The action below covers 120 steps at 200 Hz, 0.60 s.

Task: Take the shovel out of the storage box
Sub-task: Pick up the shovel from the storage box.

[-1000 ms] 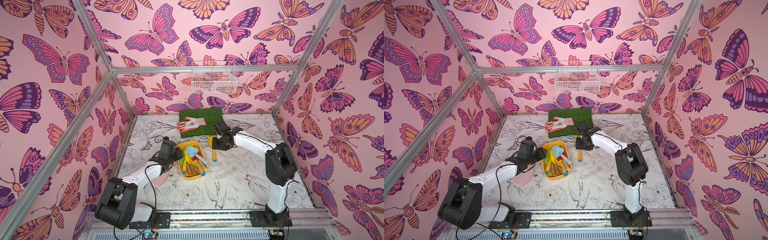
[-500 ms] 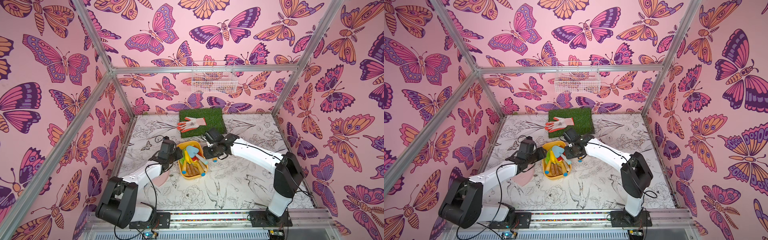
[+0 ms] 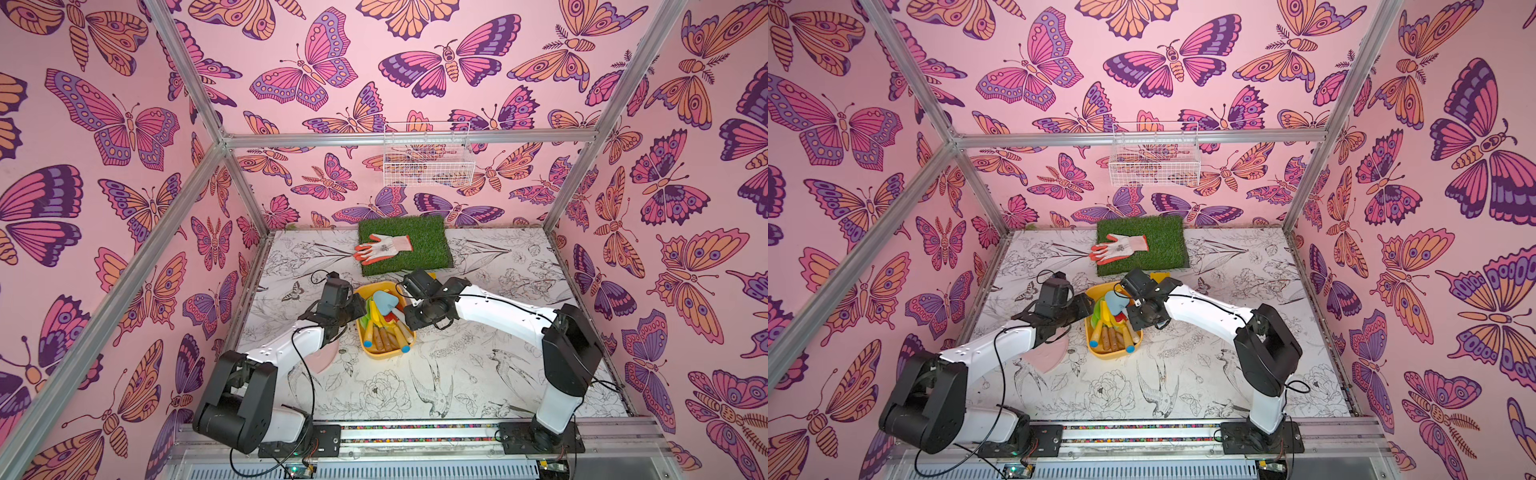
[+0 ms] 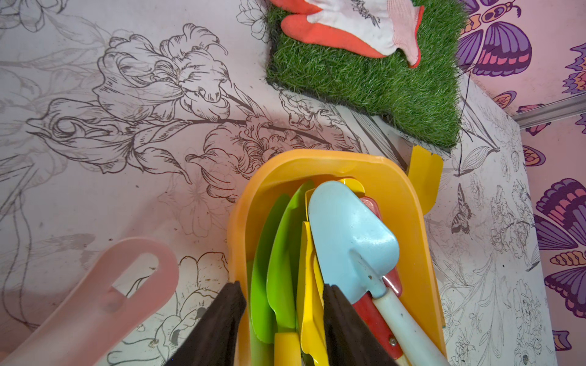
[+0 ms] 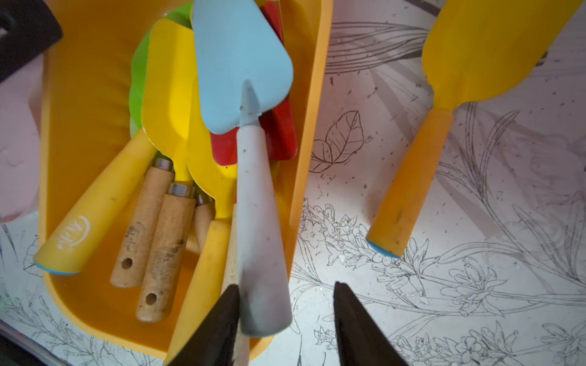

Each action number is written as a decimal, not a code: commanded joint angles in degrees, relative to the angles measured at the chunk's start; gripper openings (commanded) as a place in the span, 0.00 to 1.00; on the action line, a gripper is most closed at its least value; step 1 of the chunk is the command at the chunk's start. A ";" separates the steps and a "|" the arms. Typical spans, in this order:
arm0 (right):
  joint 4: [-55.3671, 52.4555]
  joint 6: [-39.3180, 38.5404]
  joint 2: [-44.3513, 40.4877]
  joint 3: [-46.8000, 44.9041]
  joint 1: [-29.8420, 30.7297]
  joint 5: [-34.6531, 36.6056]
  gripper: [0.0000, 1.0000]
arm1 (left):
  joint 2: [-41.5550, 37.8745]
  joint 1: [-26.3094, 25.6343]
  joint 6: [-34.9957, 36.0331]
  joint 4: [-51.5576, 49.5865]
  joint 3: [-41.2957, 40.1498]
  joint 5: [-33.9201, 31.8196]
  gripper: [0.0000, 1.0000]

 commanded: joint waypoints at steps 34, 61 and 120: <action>1.33 0.90 -0.39 0.49 0.46 -0.50 0.51 | 1.19 -0.20 0.62 -0.91 0.19 2.97 0.48; 1.88 1.12 0.79 0.77 0.57 -1.56 0.52 | 1.24 -0.20 0.58 -0.90 0.14 2.97 0.48; 1.98 0.42 2.56 1.11 1.84 -2.71 0.52 | 1.33 -0.20 0.60 -0.90 0.15 2.97 0.48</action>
